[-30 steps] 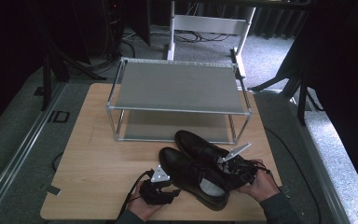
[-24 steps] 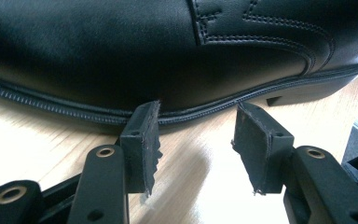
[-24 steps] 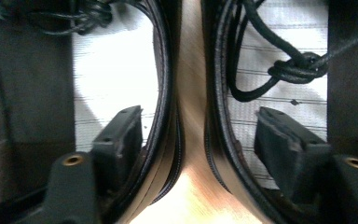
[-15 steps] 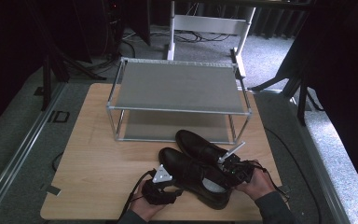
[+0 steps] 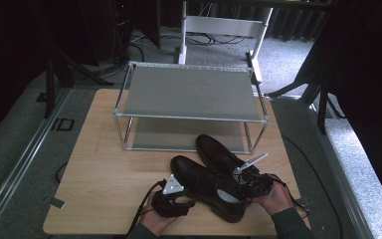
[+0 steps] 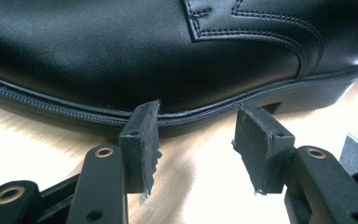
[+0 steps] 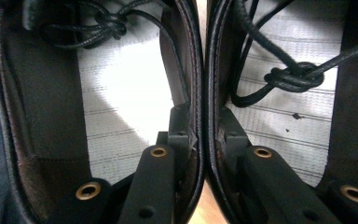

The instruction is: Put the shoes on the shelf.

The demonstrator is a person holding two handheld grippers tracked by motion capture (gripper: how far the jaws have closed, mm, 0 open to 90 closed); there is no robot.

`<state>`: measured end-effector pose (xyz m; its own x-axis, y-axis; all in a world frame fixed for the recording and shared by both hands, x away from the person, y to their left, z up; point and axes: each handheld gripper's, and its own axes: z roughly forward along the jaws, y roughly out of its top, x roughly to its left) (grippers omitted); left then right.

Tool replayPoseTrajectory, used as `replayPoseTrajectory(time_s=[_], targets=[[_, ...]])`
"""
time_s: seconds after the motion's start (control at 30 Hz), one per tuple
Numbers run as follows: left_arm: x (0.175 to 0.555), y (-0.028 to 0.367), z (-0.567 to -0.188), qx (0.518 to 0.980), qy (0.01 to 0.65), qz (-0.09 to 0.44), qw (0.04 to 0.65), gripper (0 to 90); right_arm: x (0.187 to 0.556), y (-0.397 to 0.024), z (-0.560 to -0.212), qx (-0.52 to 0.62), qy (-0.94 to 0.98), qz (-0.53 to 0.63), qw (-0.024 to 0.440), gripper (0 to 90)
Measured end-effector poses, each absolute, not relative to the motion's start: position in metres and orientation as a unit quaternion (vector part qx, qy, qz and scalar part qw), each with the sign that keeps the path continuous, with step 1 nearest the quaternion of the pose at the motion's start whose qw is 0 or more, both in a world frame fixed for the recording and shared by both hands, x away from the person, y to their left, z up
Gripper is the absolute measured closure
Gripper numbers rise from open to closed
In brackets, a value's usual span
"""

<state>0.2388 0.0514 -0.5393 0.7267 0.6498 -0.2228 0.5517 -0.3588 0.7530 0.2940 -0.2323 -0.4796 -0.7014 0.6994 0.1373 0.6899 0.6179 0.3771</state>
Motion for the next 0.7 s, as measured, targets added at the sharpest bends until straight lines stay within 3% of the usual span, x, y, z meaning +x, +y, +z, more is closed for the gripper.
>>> replayPoseTrajectory(time_s=[0.7], targets=[[0.234, 0.058, -0.526, 0.816, 0.362, 0.069, 0.446, 49.9, 0.285, -0.232, -0.479, 0.417, 0.869, 0.265, 0.033, 80.7]])
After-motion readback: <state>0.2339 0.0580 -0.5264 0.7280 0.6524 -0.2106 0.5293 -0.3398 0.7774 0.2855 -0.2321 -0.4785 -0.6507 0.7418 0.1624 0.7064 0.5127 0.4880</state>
